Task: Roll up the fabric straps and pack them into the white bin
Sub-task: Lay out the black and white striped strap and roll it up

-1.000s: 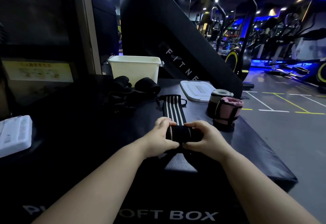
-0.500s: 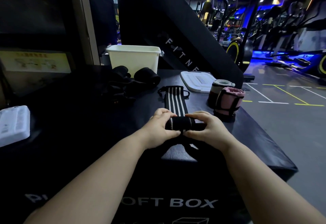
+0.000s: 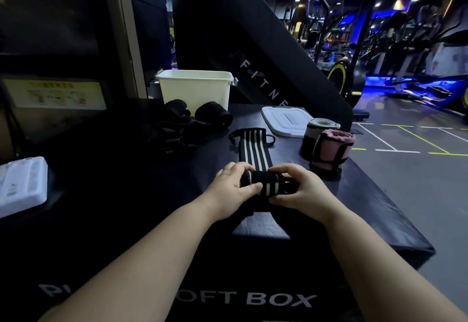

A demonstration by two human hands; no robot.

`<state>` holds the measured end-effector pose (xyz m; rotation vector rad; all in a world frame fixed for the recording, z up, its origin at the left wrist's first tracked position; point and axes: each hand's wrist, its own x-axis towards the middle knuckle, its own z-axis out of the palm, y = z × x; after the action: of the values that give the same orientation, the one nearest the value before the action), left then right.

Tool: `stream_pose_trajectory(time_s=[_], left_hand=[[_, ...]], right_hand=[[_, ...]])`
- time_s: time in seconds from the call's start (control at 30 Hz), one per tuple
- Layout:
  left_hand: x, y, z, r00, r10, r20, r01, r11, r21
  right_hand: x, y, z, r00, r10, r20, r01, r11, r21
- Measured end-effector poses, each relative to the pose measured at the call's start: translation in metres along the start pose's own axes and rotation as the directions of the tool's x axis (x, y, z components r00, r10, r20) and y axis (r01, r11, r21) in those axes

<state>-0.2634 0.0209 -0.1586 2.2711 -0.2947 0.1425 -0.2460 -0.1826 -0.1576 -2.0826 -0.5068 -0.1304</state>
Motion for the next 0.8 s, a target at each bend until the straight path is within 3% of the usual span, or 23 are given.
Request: stream_pose_trajectory(time_s=[0.43, 0.63, 0.8], left_hand=[[0.005, -0.003, -0.002, 1.000, -0.018, -0.025, 0.018, 1.000, 0.007], [0.002, 0.003, -0.003, 0.999, -0.002, -0.041, -0.002, 0.995, -0.100], [-0.001, 0.007, -0.002, 0.998, -0.020, -0.064, 0.014, 0.996, -0.090]], right_hand=[[0.001, 0.000, 0.001, 0.998, 0.038, 0.052, -0.047, 0.982, 0.183], [0.000, -0.003, 0.002, 0.995, 0.053, 0.086, -0.076, 0.951, 0.299], [-0.002, -0.005, 0.003, 0.992, 0.067, 0.104, -0.096, 0.947, 0.306]])
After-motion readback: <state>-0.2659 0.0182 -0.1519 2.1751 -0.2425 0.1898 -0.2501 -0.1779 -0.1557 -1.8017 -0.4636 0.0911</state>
